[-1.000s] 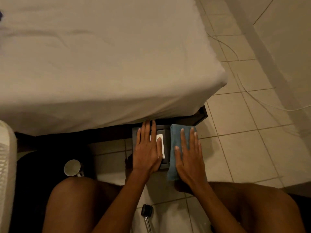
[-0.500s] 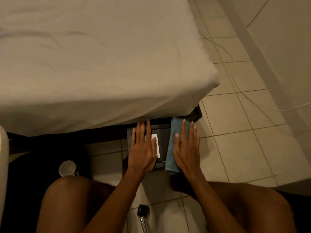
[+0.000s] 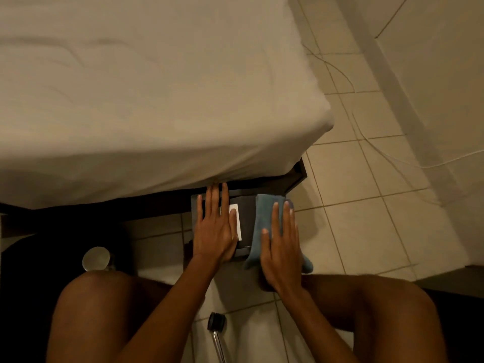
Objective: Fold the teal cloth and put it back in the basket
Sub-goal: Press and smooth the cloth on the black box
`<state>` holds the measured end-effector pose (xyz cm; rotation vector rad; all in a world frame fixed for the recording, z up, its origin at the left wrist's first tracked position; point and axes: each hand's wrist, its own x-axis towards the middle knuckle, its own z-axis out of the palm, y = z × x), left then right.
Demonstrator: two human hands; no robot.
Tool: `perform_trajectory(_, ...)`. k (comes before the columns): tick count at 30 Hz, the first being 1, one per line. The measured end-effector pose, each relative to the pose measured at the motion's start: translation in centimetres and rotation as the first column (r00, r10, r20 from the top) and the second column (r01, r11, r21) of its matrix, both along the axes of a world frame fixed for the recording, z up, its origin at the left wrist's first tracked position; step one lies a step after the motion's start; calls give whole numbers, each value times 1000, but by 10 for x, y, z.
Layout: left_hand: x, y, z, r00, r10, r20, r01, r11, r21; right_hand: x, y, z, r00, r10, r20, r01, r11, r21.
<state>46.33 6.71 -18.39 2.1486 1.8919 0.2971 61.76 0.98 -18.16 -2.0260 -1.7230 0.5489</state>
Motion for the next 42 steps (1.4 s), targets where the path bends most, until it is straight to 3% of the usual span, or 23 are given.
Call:
perform_trajectory(5,0,2,-1,1000,-5,-25,5,1000,30,7,48,11,999,-37,-38,36,998,-43)
perform_trajectory(9,-1,1,-1,999,-12,-30,13,1000,20,11,15,11,976,-34,-216,32,999,-14)
perform_trajectory(16,0,3,-4,999,-13,-35,14,1000,18,20,48,18,946,-37,-324,25,999,-41)
perform_trajectory(20,-1,2,-3,999,-15,-38,15,1000,7,18,3,13,967,20,-252,-23,1000,-9)
perform_trajectory(24,-1,3,-5,999,-5,-43,6,1000,16,21,47,12,993,39,-116,-44,998,-41)
perform_trajectory(28,0,2,-1,1000,-8,-13,8,1000,12,10,20,11,993,26,-114,-26,1000,-4)
perform_trajectory(31,0,2,0,1000,-14,16,14,1000,-3,4,-12,7,998,30,62,-27,998,-55)
perform_trajectory(35,-1,2,-1,1000,-14,-1,14,1000,12,-1,-5,13,979,100,180,-83,992,-99)
perform_trajectory(42,-2,0,2,1000,-3,27,2,1000,12,17,-8,18,973,213,89,-194,964,-184)
